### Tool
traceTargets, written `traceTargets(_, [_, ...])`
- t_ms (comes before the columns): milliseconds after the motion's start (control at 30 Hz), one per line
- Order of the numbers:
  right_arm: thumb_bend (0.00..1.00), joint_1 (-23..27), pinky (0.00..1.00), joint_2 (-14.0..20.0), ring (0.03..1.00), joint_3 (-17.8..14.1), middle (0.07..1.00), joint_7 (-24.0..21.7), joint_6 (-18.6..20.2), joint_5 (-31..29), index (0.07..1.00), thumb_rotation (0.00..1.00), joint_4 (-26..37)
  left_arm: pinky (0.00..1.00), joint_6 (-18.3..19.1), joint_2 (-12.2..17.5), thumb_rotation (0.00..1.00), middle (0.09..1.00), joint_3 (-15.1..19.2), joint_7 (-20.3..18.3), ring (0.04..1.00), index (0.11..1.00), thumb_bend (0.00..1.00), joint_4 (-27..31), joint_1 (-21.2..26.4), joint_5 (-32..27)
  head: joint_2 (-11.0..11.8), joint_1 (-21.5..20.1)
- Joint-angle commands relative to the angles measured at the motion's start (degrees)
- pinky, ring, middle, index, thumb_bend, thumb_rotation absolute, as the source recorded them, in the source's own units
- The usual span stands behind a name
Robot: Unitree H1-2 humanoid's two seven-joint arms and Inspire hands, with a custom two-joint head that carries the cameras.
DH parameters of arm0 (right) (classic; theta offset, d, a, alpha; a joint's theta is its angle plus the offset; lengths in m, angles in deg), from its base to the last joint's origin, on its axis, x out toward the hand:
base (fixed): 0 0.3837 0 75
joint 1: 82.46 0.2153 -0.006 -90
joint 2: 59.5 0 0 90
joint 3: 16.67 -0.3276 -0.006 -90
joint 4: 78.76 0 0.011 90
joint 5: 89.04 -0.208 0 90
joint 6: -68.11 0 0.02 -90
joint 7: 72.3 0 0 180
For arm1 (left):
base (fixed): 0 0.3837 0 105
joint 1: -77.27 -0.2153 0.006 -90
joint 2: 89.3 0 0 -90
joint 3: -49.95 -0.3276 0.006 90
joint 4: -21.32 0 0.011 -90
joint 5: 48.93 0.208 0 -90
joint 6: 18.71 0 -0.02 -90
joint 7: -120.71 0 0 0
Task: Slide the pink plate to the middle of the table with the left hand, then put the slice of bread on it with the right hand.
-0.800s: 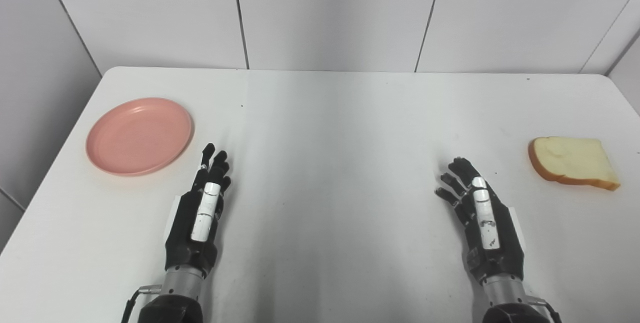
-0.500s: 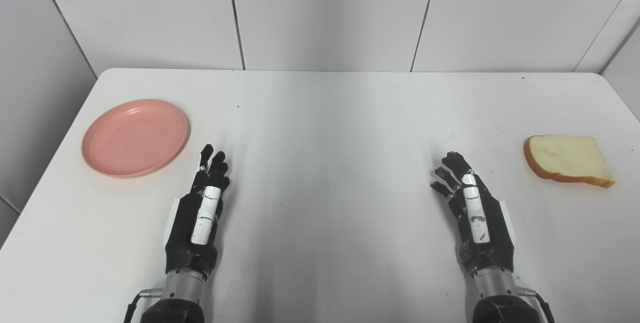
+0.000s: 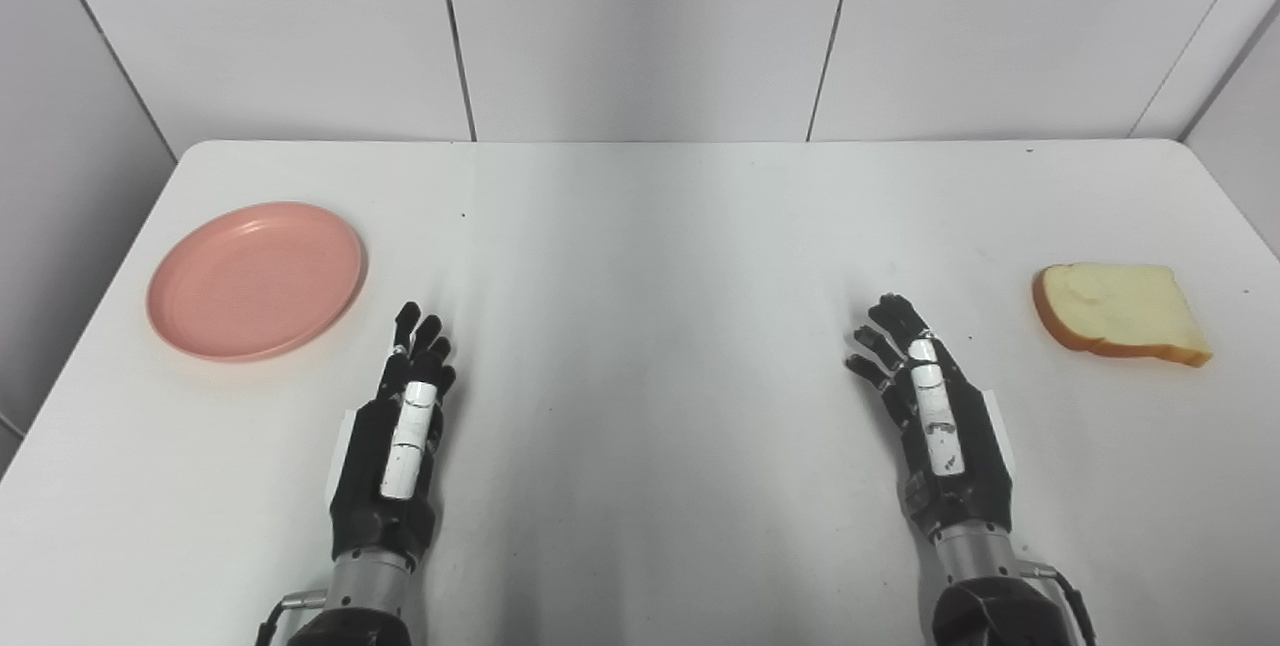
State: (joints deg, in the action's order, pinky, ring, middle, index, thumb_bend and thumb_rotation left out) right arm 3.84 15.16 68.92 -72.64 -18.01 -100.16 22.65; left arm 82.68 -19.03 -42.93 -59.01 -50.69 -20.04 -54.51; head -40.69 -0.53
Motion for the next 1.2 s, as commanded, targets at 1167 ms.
traceTargets(1167, [0.77,-0.9,0.92,4.0,0.926,-1.0,0.933,-5.9,-3.4,-5.0,0.893,0.85,-6.6,1.00,-13.4,-1.0,0.83,1.000,-3.4,-0.7,1.000,1.000,0.80,-9.4,0.8,5.2,8.2,8.0])
